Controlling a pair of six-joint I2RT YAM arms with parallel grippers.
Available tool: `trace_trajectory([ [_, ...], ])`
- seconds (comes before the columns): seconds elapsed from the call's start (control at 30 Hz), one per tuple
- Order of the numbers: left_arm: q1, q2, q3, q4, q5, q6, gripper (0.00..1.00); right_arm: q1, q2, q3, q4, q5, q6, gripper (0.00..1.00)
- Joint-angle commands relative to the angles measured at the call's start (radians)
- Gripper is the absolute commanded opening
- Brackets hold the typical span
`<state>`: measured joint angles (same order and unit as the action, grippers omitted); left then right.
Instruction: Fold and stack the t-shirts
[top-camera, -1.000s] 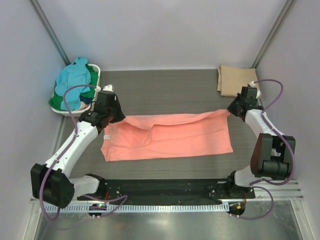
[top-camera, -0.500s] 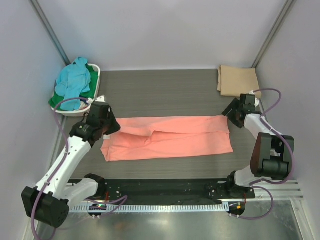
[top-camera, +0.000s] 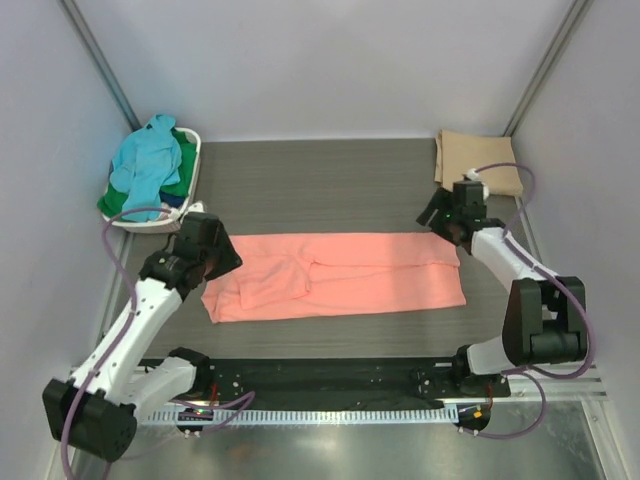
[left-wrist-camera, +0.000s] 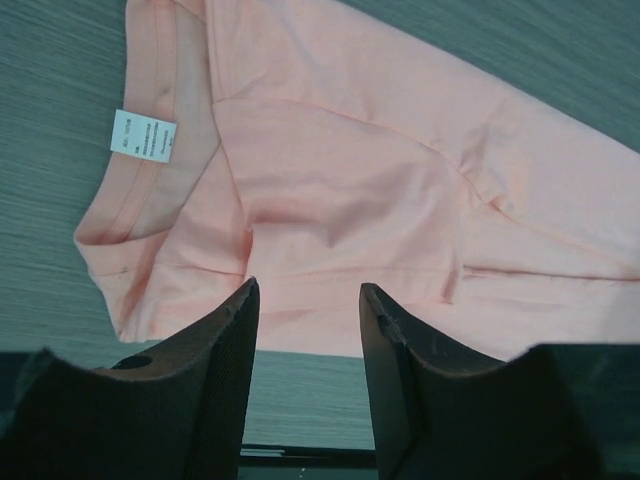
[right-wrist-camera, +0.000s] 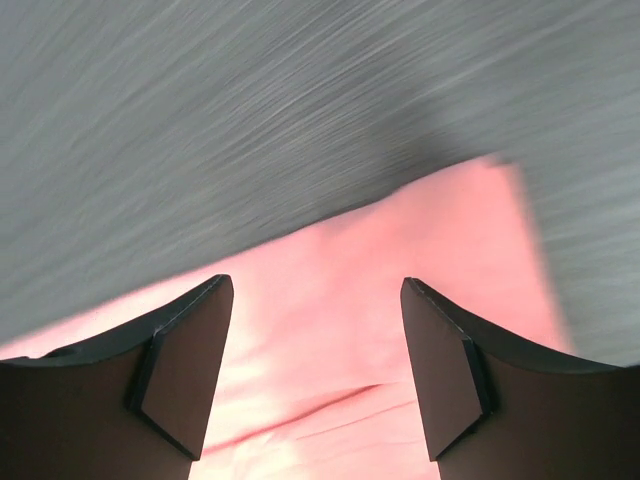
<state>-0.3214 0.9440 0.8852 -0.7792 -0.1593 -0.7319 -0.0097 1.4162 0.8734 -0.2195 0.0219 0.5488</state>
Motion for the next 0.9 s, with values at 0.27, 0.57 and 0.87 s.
trace_trajectory([
  [0.27, -0.022, 0.582, -0.016, 0.304, -0.049, -0.067, 0.43, 0.192, 0.193, -0.071, 0.048, -0.045, -0.009, 0.7],
  [0.57, -0.022, 1.064, 0.363, 0.259, -0.046, -0.034, 0.42, 0.477, 0.095, -0.249, 0.005, -0.062, 0.164, 0.61],
  [0.87, -0.085, 1.593, 1.557, -0.034, 0.153, 0.193, 0.4, 1.065, 0.014, -0.104, -0.013, 0.055, 0.462, 0.67],
])
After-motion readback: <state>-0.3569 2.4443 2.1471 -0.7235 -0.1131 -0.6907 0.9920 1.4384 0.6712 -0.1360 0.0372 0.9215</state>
